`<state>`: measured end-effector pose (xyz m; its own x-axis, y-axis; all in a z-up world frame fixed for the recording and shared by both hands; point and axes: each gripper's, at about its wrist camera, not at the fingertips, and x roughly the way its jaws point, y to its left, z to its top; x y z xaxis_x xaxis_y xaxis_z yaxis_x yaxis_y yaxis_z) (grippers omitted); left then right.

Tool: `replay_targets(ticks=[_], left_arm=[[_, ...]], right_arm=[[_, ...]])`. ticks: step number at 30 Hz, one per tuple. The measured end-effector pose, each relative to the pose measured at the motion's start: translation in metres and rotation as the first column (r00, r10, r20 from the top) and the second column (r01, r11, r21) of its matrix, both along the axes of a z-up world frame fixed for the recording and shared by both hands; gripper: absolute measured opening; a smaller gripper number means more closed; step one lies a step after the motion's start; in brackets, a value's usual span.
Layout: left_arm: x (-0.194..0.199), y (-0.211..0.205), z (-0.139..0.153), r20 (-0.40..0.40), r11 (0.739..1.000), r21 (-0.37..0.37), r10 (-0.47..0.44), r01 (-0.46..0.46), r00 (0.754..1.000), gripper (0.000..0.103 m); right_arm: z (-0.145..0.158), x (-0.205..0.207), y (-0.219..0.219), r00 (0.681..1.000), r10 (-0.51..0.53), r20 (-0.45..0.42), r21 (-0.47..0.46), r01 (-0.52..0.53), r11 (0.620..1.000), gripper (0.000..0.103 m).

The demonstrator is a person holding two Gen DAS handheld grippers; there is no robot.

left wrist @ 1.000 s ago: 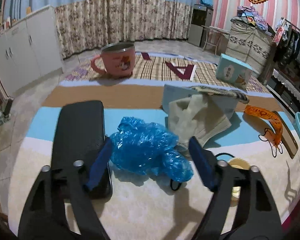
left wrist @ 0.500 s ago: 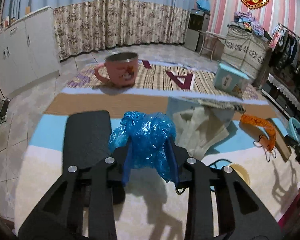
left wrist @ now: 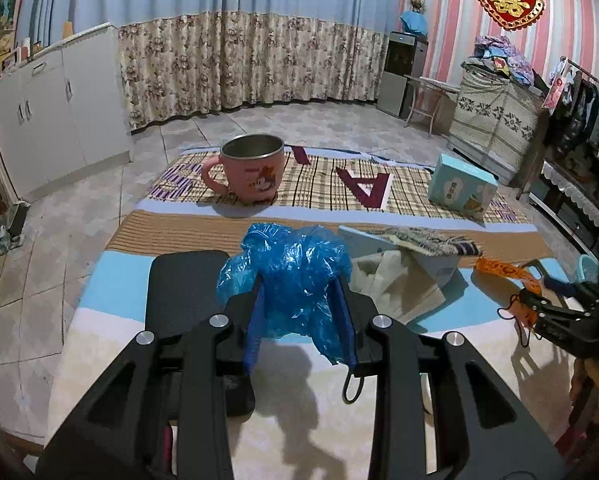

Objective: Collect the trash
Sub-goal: 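Grasp the orange pouch with the right tool while the left tool holds the blue bag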

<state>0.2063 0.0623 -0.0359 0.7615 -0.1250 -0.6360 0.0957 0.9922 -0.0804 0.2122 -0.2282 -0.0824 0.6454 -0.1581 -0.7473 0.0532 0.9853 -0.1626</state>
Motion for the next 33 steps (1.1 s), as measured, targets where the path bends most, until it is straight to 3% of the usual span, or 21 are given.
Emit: replay_targets(ticks=[1,6,9,10,20,33], left_arm=[[-0.001,-0.001,0.003,0.005,1.0,0.001,0.001,-0.001,1.0,0.03],[-0.008,-0.008,0.014,0.027,1.0,0.009,-0.006,0.006,1.0,0.03],[-0.01,-0.015,0.018,0.033,1.0,0.008,-0.017,0.016,0.999,0.03],[-0.011,-0.018,0.019,0.034,1.0,0.007,-0.021,0.021,0.999,0.03],[-0.023,-0.058,0.031,0.051,0.997,0.005,-0.078,0.078,0.996,0.03],[-0.037,-0.115,0.038,0.06,0.986,0.002,-0.168,0.168,0.984,0.03]], right_arm=[[-0.002,0.002,-0.001,1.0,0.0,-0.013,0.012,0.0,1.0,0.031],[0.002,-0.004,-0.005,1.0,0.002,0.008,0.014,-0.002,1.0,0.027],[0.012,-0.01,-0.009,0.999,0.007,0.036,0.018,-0.007,1.0,0.005],[0.016,-0.013,-0.012,0.999,0.004,0.049,0.02,-0.004,1.0,0.003],[0.054,-0.035,-0.051,0.992,-0.009,0.126,0.06,0.002,0.998,0.003],[0.07,-0.067,-0.101,0.984,-0.055,0.167,0.094,0.04,0.995,0.003]])
